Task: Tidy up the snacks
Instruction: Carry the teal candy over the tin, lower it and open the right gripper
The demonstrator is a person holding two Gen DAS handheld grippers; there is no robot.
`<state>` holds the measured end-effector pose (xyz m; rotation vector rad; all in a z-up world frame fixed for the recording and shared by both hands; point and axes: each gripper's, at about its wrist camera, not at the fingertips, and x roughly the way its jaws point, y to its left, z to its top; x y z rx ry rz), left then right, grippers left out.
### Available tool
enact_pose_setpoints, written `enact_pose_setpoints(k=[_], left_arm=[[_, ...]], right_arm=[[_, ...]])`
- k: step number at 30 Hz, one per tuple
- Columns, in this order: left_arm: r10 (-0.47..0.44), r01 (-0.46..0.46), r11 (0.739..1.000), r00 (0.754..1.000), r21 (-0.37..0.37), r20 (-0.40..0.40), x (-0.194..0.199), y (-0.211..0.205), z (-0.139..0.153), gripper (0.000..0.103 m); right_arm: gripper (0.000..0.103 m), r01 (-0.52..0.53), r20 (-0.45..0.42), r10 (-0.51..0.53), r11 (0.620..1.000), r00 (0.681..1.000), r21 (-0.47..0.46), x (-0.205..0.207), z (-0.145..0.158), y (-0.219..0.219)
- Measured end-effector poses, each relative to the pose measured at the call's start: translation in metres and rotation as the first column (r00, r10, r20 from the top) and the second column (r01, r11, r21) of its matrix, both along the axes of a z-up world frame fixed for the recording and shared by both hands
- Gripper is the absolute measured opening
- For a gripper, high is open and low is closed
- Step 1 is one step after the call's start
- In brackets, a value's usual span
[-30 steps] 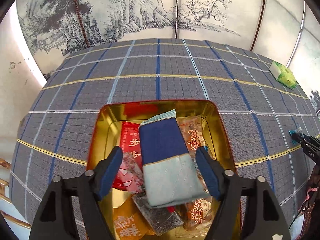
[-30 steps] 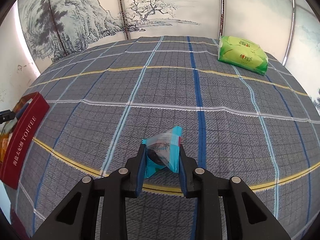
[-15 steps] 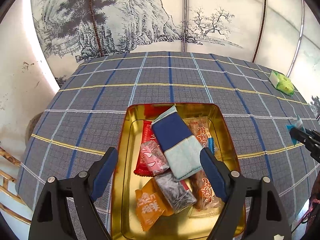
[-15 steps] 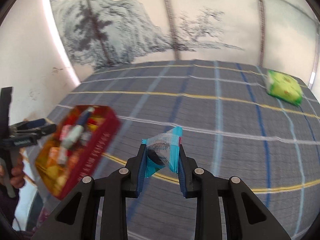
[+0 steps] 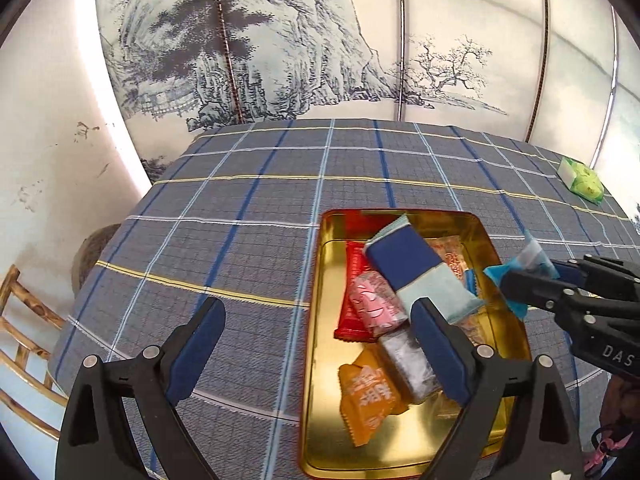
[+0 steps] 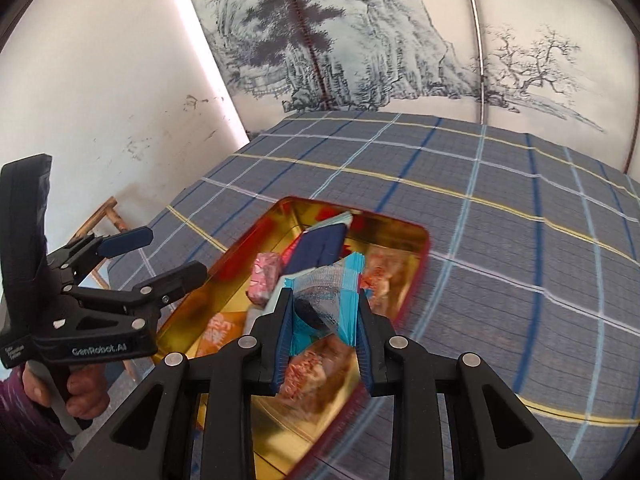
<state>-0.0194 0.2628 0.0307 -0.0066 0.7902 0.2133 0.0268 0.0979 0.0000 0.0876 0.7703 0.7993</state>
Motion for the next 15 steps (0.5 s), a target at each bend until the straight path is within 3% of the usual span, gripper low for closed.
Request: enact_pose_setpoints(k=[9, 15], left_arm=[[-0.005, 0.006, 0.999, 1.0, -0.04, 0.024, -0.007, 0.014, -0.008, 0.092], [-0.016, 0.016, 0.999, 0.999, -0.029, 0.031, -0.007, 0.012, -0.014, 0.092]], right_arm=[[0.029, -0.016, -0.028, 0.016, 1.0, 0.999, -0.021, 0.008, -0.008, 0.026], [0.029, -0.019, -0.045, 0.017, 0.999, 0.999, -0.037, 0.013, -0.015, 0.035]])
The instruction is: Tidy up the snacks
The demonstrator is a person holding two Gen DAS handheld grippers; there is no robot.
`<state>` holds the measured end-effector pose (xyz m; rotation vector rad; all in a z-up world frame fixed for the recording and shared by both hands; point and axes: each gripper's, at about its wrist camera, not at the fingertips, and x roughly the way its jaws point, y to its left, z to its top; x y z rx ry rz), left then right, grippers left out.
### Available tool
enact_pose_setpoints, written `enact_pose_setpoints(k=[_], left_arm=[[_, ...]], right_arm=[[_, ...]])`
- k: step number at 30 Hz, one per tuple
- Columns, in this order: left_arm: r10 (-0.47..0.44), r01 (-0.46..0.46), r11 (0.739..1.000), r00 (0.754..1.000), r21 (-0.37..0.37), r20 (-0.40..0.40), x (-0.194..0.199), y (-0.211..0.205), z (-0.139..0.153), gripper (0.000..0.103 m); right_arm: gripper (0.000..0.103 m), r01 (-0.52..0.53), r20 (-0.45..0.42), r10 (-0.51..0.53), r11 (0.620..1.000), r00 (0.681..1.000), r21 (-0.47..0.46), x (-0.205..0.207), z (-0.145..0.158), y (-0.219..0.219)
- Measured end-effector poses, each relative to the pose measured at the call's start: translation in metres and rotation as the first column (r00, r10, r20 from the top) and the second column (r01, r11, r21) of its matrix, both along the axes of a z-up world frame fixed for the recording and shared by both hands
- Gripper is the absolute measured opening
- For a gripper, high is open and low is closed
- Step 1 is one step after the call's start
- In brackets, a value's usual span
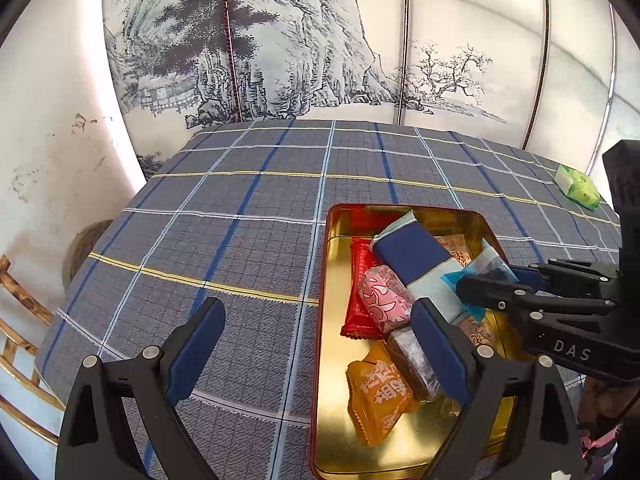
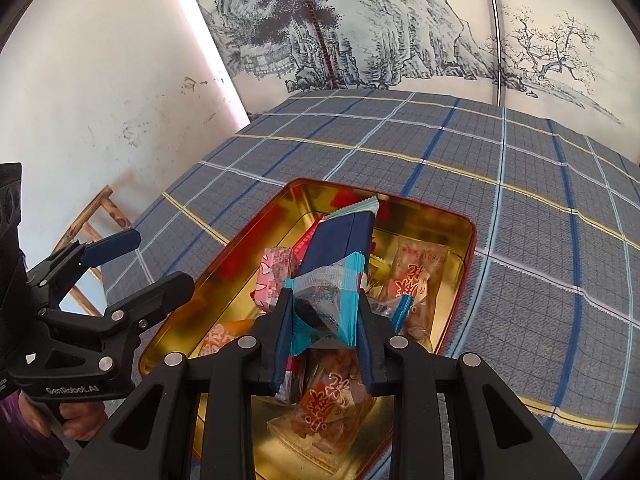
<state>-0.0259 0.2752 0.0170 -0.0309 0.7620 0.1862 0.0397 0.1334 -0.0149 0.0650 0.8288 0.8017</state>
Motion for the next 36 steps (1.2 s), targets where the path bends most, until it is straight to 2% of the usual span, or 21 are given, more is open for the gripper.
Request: enact_pose_setpoints(k=[10, 17, 20, 23, 26, 27, 28, 29, 32, 36], left_arm=[[0.006, -0.006, 1.0, 1.0, -0.004, 0.011, -0.002, 0.006, 0.0, 0.092], [0.017, -0.018, 0.999, 0.999, 0.035, 0.04, -0.007, 0.002, 0.004, 0.092], [0.01, -0.013, 0.999, 0.998, 0.048, 0.061, -0.012, -0.001, 0.008, 0.092], [0.009, -0.016, 0.997, 0.996, 0.075, 0.091, -0.019, -0.004, 0.014, 0.092], [0.0, -0.007, 0.998, 0.993, 0.057, 0.119, -0.029, -0.003, 0.02, 0.093], [0.006, -0.013, 0.998, 0.992, 0.055, 0.13, -0.033, -0.002, 0.023, 0.093], [0.007, -0.015, 0.998, 0.991, 0.064, 0.131, -0.034, -0.003, 0.024, 0.094], [0.012, -0.02, 0.998, 0.992, 0.061, 0.128, -0.036, -0.003, 0.026, 0.094], [0.024, -0.029, 0.999, 0.992, 0.034, 0.122, -0.041, -0.002, 0.029, 0.094], [0.035, -0.037, 0.999, 0.987, 0.009, 0.155, -0.054, -0.004, 0.037, 0.094]], right_arm=[[0.031, 0.002, -0.007, -0.002, 1.0, 1.0, -0.003, 0.004, -0.002, 0.005], [0.034, 0.003, 0.022, -0.003, 1.0, 1.0, 0.003, 0.004, 0.002, 0.007], [0.041, 0.012, 0.084, -0.013, 1.0, 0.996, 0.019, -0.006, 0.012, 0.003], [0.053, 0.019, 0.164, -0.025, 0.999, 0.986, 0.04, -0.022, 0.026, -0.003], [0.055, 0.052, 0.251, -0.063, 0.997, 0.966, 0.051, -0.041, 0.039, -0.015], [0.062, 0.06, 0.262, -0.075, 0.996, 0.962, 0.065, -0.045, 0.041, -0.021], [0.073, 0.072, 0.275, -0.092, 0.994, 0.957, 0.082, -0.05, 0.043, -0.027], [0.077, 0.085, 0.293, -0.106, 0.993, 0.95, 0.084, -0.056, 0.046, -0.033], [0.08, 0.121, 0.357, -0.144, 0.989, 0.923, 0.086, -0.075, 0.054, -0.045], [0.09, 0.19, 0.459, -0.21, 0.978, 0.863, 0.091, -0.105, 0.061, -0.053]])
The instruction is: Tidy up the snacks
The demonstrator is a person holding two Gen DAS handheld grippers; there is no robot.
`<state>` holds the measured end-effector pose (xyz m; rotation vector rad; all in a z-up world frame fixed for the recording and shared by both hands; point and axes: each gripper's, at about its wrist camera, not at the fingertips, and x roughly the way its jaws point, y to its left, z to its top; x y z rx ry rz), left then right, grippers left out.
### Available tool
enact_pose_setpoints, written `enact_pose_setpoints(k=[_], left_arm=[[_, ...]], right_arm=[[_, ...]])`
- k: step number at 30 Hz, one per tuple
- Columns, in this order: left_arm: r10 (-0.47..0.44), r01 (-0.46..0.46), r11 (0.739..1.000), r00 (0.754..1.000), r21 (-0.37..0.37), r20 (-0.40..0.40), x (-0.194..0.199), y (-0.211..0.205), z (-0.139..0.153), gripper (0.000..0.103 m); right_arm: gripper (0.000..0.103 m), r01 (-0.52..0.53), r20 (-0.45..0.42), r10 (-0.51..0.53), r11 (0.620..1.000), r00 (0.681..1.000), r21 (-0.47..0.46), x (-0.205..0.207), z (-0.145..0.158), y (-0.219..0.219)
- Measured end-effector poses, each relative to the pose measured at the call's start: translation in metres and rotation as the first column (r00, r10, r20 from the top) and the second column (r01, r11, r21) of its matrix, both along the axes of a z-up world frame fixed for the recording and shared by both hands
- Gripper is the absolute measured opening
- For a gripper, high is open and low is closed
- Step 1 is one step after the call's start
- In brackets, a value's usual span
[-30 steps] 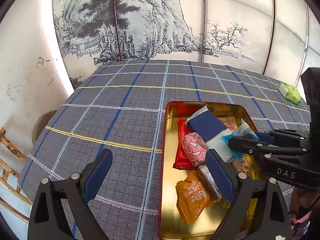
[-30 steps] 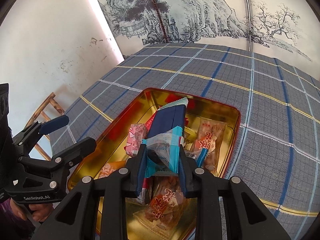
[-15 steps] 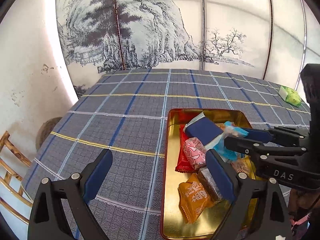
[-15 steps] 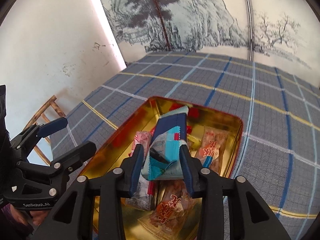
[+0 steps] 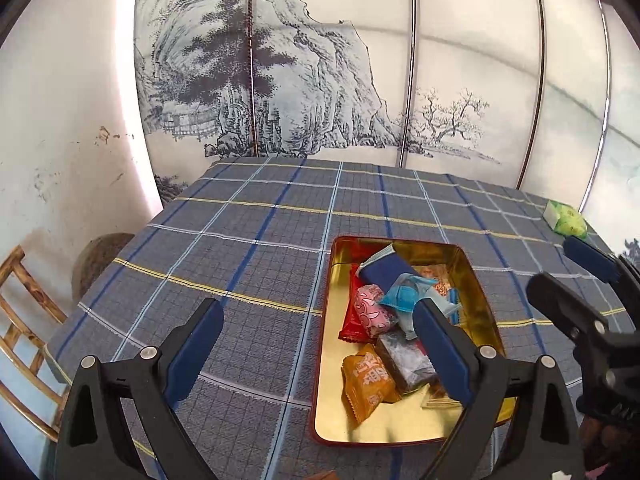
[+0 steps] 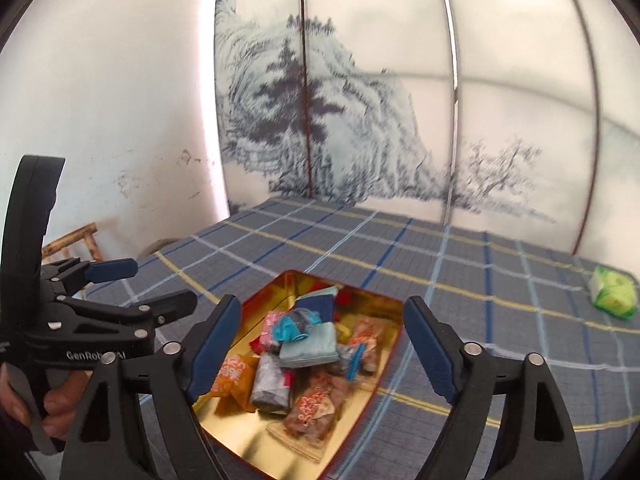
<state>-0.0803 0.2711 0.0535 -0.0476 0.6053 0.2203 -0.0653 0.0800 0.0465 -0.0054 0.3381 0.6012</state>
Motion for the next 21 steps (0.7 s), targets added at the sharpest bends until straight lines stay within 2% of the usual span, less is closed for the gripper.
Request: enact_pose_setpoints(k=[5, 10, 18, 21], left_arm=[[-0.005, 0.004, 1.0, 1.0, 0.029, 0.03, -0.016, -0.007, 0.01, 0.095], [-0.012, 0.008, 0.999, 0.997, 0.053, 0.08, -0.038, -0.014, 0.023, 0.098], [-0.003, -0.018, 0.994, 0.981, 0.109, 0.193, -0.075, -0.027, 0.059, 0.102], [0.009, -0.034, 0.992, 0.979, 0.119, 0.203, -0.083, -0.03, 0.07, 0.103]], right_arm=[[0.098, 0.045, 0.095, -0.044, 0.999, 0.994, -0.013, -0.03, 0.004, -0.002], [0.099, 0.055, 0.126, -0.055, 0.998, 0.99, 0.003, -0.049, 0.011, -0.01], [0.101, 0.067, 0.188, -0.074, 0.997, 0.979, 0.047, -0.078, 0.032, -0.027], [0.102, 0.074, 0.214, -0.085, 0.995, 0.973, 0.061, -0.088, 0.04, -0.034]])
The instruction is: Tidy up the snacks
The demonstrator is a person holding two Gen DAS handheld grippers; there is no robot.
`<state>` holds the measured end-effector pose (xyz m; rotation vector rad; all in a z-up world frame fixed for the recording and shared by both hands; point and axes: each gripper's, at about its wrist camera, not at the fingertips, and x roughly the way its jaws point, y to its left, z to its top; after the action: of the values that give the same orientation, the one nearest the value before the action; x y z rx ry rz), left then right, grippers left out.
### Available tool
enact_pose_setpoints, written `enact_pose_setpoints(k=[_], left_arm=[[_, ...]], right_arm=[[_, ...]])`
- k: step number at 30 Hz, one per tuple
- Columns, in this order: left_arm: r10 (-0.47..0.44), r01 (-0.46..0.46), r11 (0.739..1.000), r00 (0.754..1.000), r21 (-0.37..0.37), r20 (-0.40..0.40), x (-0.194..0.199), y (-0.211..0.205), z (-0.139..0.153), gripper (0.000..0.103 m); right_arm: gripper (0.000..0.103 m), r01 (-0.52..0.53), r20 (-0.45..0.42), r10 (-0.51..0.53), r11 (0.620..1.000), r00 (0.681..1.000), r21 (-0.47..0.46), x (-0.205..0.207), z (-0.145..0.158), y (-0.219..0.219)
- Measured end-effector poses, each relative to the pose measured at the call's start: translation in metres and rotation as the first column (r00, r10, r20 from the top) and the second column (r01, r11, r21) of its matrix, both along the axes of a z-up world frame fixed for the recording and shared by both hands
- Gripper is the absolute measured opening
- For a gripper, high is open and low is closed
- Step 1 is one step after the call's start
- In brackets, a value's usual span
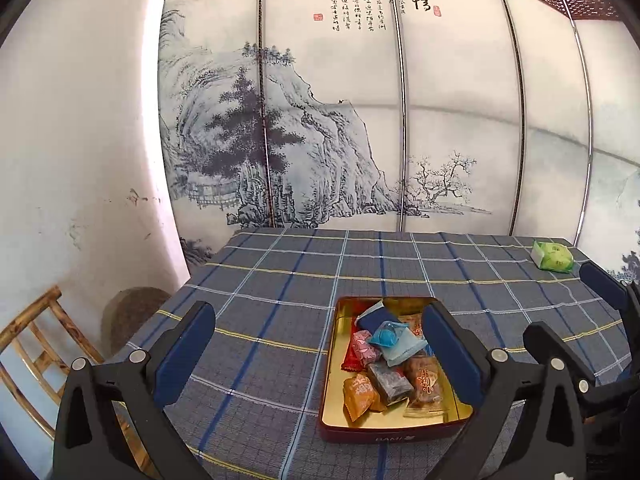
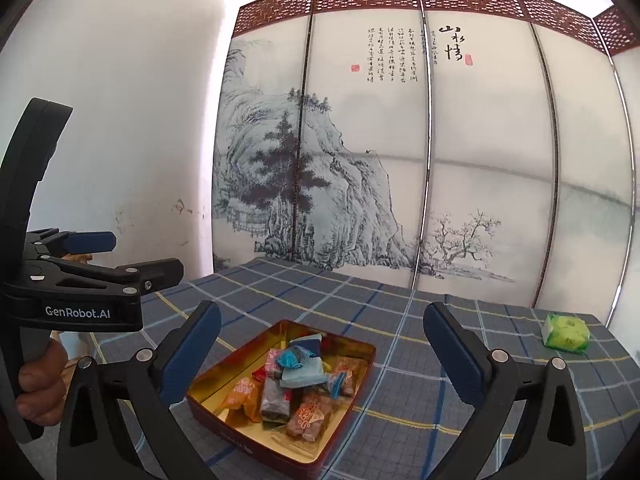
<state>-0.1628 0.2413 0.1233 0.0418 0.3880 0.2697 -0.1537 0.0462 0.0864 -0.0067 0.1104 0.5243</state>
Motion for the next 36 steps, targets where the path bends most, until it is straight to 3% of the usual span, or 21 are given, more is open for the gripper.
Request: enact_pose_setpoints(k=[4, 9, 28, 36], left_arm=[[0.064, -0.064, 0.997, 0.998, 0.042, 0.007, -0.009, -0.005, 0.006, 0.103], [0.035, -0.035, 0.999, 0.999, 0.012, 0.037, -0.017, -0.006, 0.011, 0.103], [0.009, -0.009, 1.0, 1.0, 0.019, 0.015, -0.018, -0.012, 0.005, 0.103], [-0.001, 0.001, 1.0, 1.0, 0.018, -0.003, -0.014, -0.011, 0.0, 0.103]], right_arm=[[0.103, 0.004, 0.019, -0.004, 1.0, 1.0, 0.017, -0.009, 0.008, -0.006], [0.103, 0.002, 0.033, -0.002, 1.0, 0.999, 0.017, -0.014, 0.012, -0.007], [0.103, 0.001, 0.027, -0.001, 1.0, 1.0, 0.008, -0.016, 0.011, -0.003], [0.103, 0.001, -0.031, 0.0, 1.0, 1.0, 0.011, -0.003, 0.001, -0.006]])
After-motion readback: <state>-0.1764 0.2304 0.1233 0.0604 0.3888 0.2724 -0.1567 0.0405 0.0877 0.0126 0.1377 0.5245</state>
